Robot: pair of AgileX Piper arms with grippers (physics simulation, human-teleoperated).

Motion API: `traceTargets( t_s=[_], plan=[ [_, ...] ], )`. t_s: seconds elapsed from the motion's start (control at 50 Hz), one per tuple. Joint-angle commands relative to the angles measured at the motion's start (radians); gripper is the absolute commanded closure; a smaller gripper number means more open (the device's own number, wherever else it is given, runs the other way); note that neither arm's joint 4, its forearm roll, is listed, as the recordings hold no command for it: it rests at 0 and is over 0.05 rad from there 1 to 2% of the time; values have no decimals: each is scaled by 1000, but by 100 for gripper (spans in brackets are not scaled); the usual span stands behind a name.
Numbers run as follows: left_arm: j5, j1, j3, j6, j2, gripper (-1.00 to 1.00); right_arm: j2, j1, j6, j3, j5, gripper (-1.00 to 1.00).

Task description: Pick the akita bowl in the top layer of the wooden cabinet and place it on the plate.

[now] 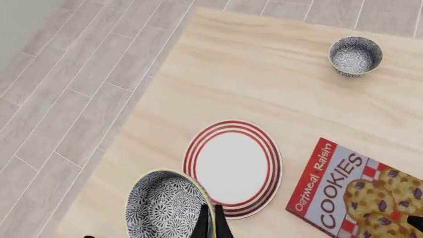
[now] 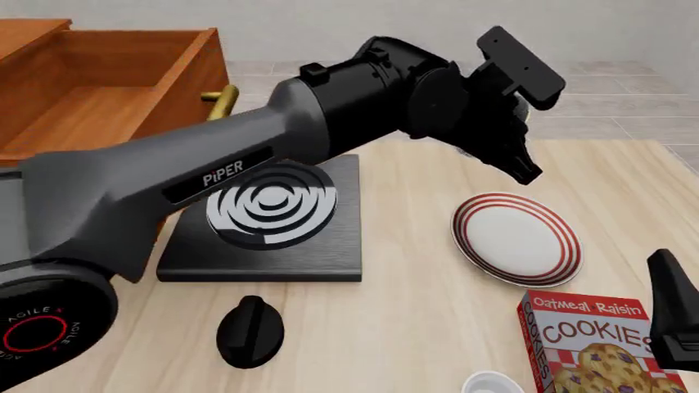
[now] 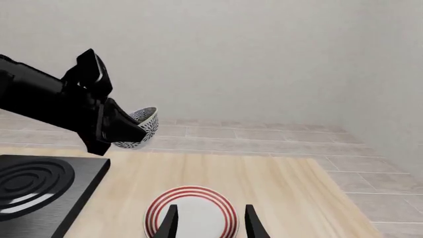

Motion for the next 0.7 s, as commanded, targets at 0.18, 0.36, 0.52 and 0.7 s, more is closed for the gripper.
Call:
traceTargets(
  t_s=[0.18,0.36,0.52,0.7],
  plan=[
    [5,-18,-33,-55,59,100,0,-3,1,-1,0,-100],
    [0,-20,-27,-76,66,100,0,-4,2,-1,0,-100],
    [4,-30,-31,-101,71,100,0,-4,3,-2,0,-100],
    [53,-37,-112,-187,107,100,0,-6,4,-1,0,-100]
  ],
)
